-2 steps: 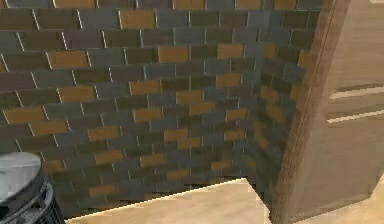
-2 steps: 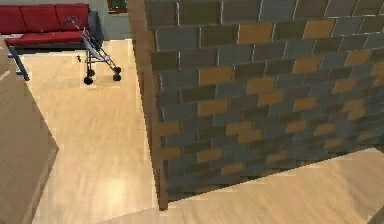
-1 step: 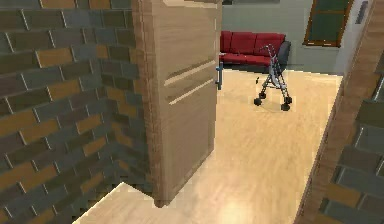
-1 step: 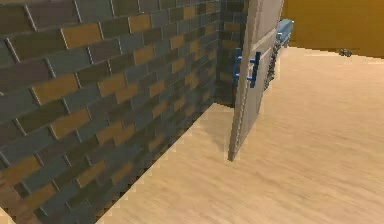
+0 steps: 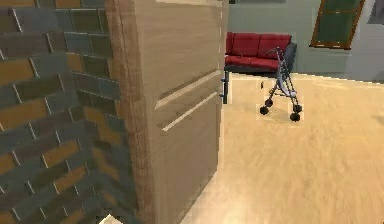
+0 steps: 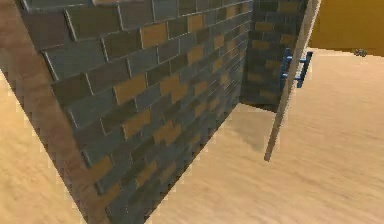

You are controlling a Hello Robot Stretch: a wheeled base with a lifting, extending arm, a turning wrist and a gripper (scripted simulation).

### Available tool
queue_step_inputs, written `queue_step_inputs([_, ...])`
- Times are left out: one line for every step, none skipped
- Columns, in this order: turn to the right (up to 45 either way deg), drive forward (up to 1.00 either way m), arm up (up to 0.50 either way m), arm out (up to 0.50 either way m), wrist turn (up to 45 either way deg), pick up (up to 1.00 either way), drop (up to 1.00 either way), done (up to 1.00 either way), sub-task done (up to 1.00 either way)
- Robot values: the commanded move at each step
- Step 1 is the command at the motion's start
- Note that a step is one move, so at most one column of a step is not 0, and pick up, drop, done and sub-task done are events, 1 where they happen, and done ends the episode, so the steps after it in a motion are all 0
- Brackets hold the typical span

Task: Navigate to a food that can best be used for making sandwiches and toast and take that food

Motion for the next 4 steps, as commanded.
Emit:
queue_step_inputs([0.0, 0.55, 0.0, 0.0, 0.0, 0.0, 0.0, 0.0, 0.0])
queue_step_inputs([27.0, 0.0, 0.0, 0.0, 0.0, 0.0, 0.0, 0.0, 0.0])
queue_step_inputs([0.0, 0.4, 0.0, 0.0, 0.0, 0.0, 0.0, 0.0, 0.0])
queue_step_inputs([42.0, 0.0, 0.0, 0.0, 0.0, 0.0, 0.0, 0.0, 0.0])
